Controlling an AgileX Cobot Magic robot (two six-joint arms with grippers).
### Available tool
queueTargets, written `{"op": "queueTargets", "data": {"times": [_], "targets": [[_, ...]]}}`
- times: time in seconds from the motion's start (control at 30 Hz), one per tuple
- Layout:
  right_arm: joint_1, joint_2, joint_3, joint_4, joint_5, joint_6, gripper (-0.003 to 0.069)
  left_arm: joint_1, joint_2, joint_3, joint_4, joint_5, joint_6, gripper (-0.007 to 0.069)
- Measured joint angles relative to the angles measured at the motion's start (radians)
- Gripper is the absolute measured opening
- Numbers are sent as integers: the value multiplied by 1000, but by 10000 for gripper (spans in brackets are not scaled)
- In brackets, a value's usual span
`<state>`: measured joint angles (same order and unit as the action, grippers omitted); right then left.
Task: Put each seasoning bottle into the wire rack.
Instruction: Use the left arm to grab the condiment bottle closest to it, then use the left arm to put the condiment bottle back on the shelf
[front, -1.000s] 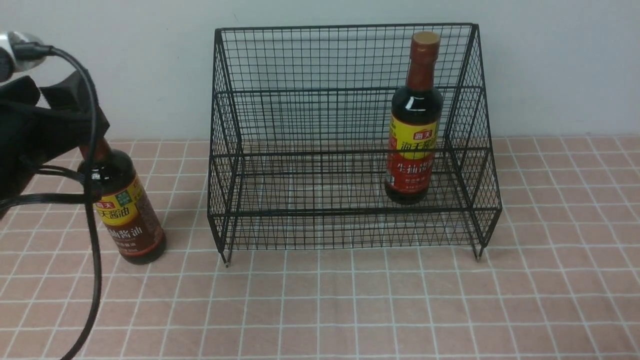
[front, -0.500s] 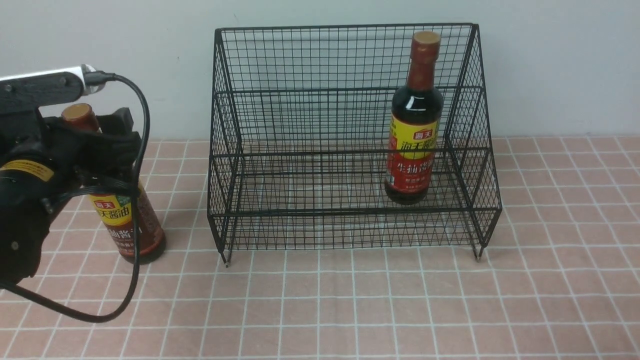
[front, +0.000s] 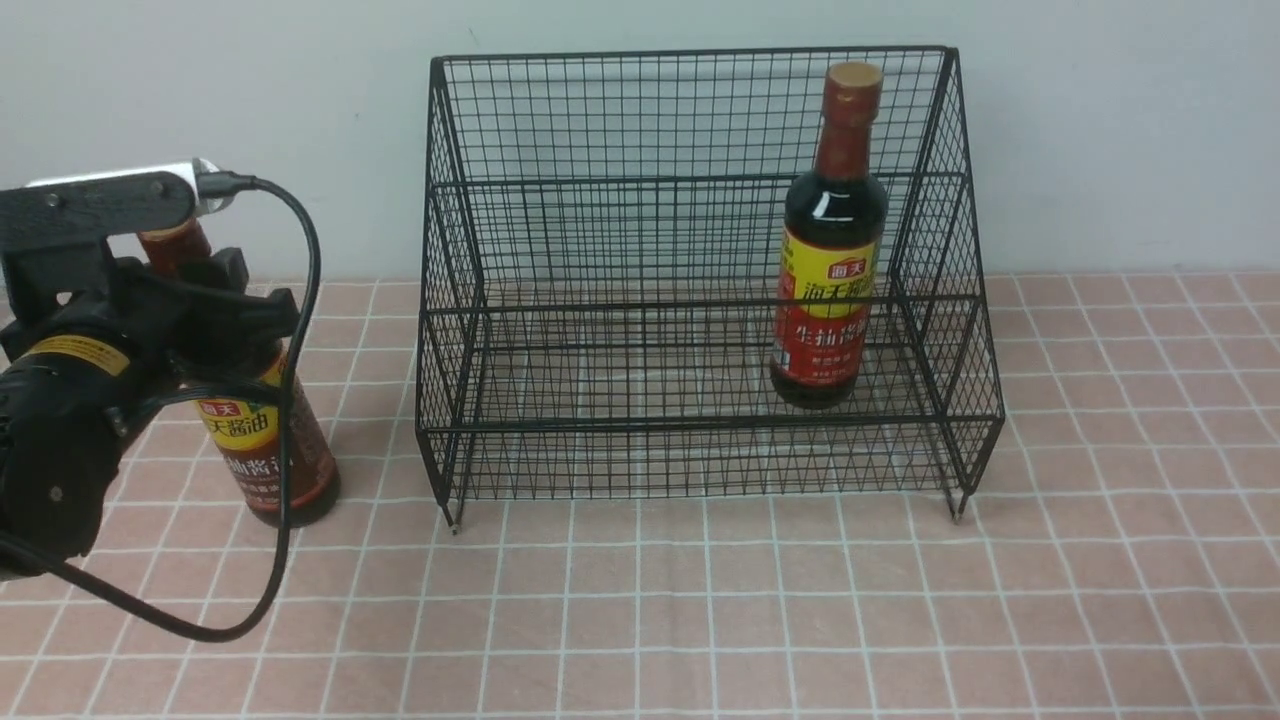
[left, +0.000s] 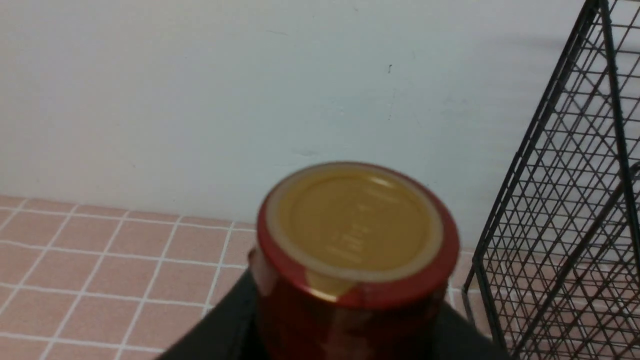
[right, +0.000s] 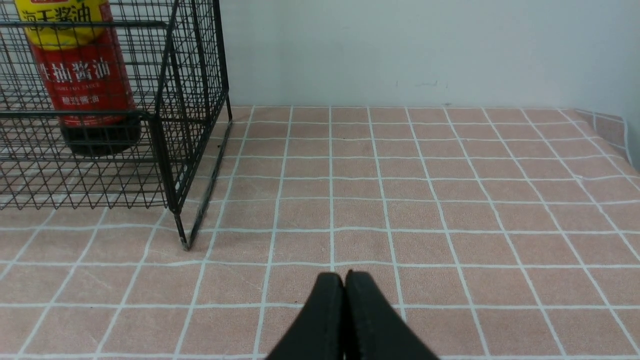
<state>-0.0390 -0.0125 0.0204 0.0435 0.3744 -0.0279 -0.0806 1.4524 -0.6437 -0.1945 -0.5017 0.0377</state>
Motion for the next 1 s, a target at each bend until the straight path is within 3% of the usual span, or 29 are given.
{"op": "queueTargets", "data": {"times": [0.2,0.57,0.87,1.0], "targets": [[0,0,0,0,0,0,-15,-2,-101,-10,38,118,-38,263],[0,0,0,0,0,0,-15,-40,-353,-225,80,277,-88,262],[0,0,0,0,0,0,-15,-308,-311,-279,94,270,-124,262],[0,0,0,0,0,0,-15,-349,-224,-279,96,231,-112,262]]}}
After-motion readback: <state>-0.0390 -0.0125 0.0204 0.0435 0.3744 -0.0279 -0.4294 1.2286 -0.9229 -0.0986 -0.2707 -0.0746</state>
